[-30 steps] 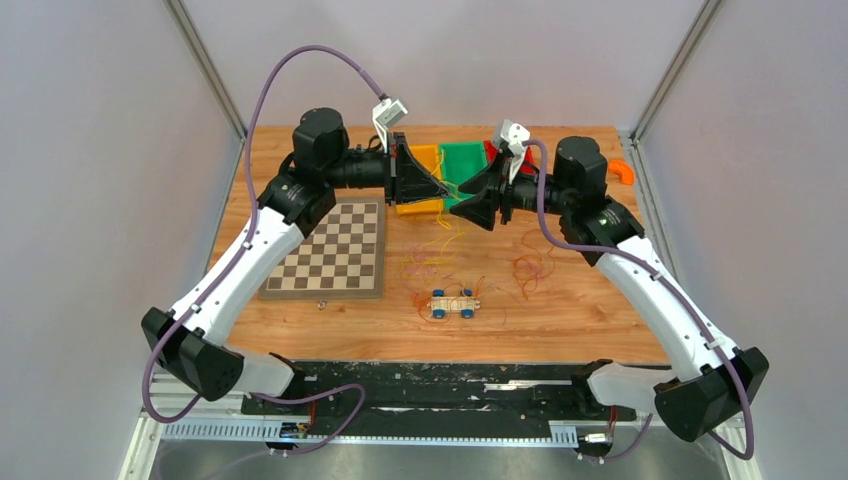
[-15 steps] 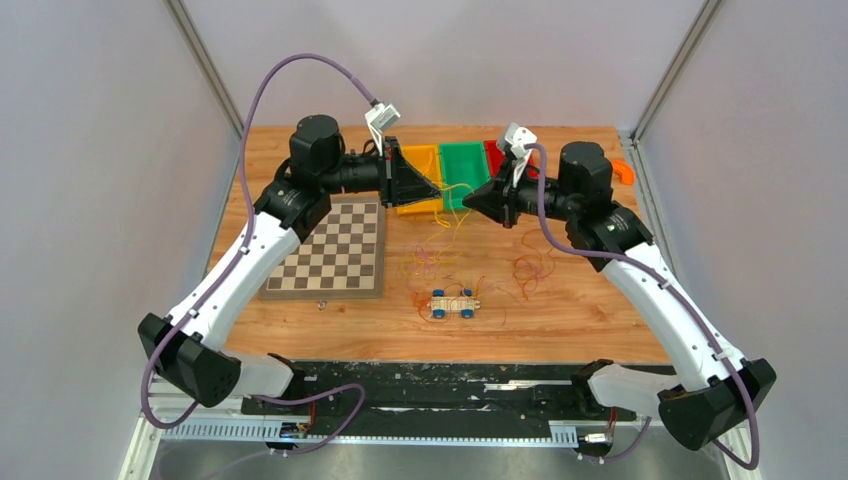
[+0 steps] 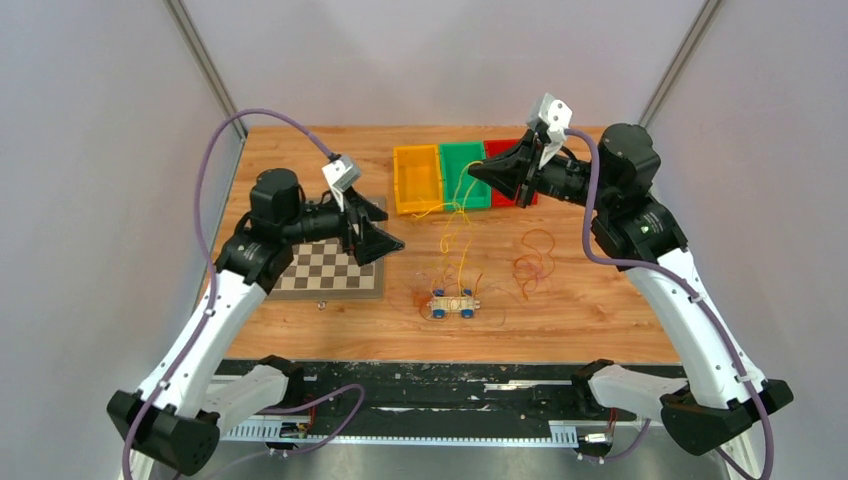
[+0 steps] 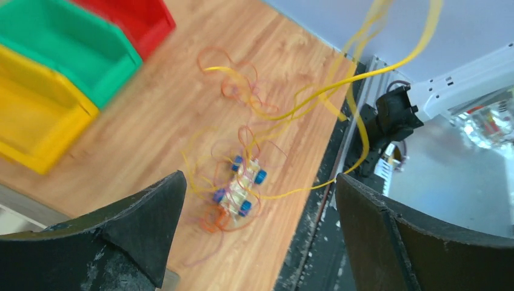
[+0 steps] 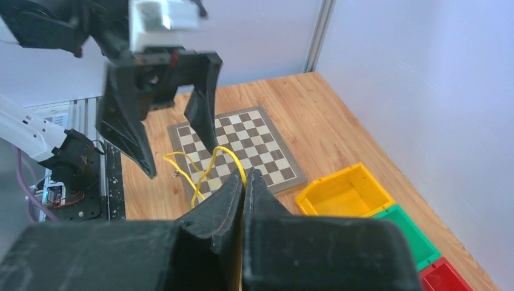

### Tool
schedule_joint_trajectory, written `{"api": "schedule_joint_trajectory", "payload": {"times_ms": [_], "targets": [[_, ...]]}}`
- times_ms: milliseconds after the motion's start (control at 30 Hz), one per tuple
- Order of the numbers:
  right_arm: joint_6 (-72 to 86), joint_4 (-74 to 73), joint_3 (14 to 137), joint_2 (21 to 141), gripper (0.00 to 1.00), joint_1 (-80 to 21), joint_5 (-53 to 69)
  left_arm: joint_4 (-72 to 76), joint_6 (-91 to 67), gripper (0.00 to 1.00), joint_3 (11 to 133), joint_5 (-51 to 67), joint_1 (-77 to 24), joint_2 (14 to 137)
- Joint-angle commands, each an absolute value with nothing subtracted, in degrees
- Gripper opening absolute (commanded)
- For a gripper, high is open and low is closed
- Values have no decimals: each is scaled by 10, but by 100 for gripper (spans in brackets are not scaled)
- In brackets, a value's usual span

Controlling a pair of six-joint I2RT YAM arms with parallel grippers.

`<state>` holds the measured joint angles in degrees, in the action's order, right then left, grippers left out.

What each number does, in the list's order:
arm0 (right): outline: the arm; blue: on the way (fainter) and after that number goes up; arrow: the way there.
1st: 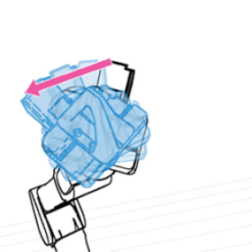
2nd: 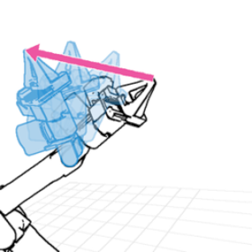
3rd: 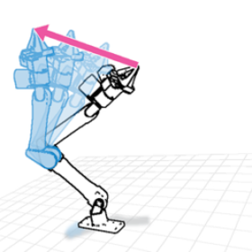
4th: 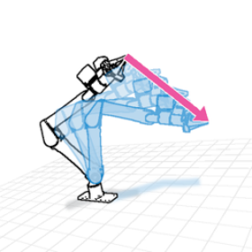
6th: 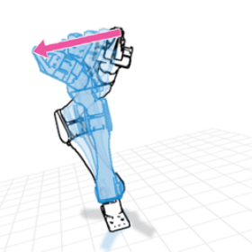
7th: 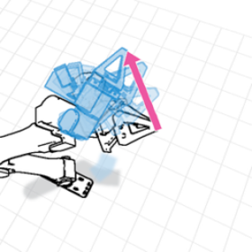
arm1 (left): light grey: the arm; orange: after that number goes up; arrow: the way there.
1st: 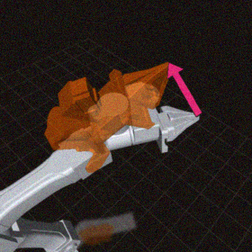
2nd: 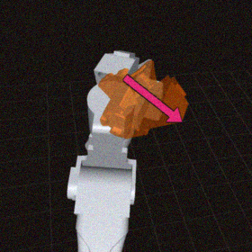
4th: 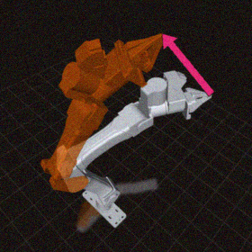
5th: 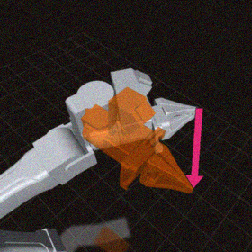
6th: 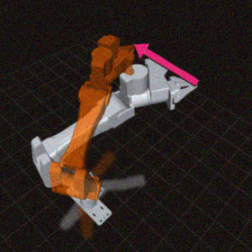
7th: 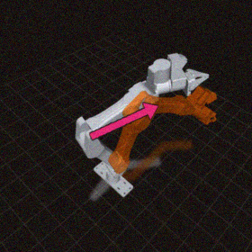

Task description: Untangle the cables

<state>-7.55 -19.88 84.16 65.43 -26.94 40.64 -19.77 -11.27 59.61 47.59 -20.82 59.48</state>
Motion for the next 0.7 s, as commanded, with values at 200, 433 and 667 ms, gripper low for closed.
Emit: {"api": "schedule_joint_trajectory", "payload": {"times_ms": [200,433,667], "targets": [[-37,-140,908,681,0,-270,484,-80,-24,100,740,480,-260,586],[-33,-140,897,689,0,-288,498,-37,-43,99,846,428,-347,718],[-17,-131,936,703,0,-290,464,67,-68,64,672,492,-385,724]]}}
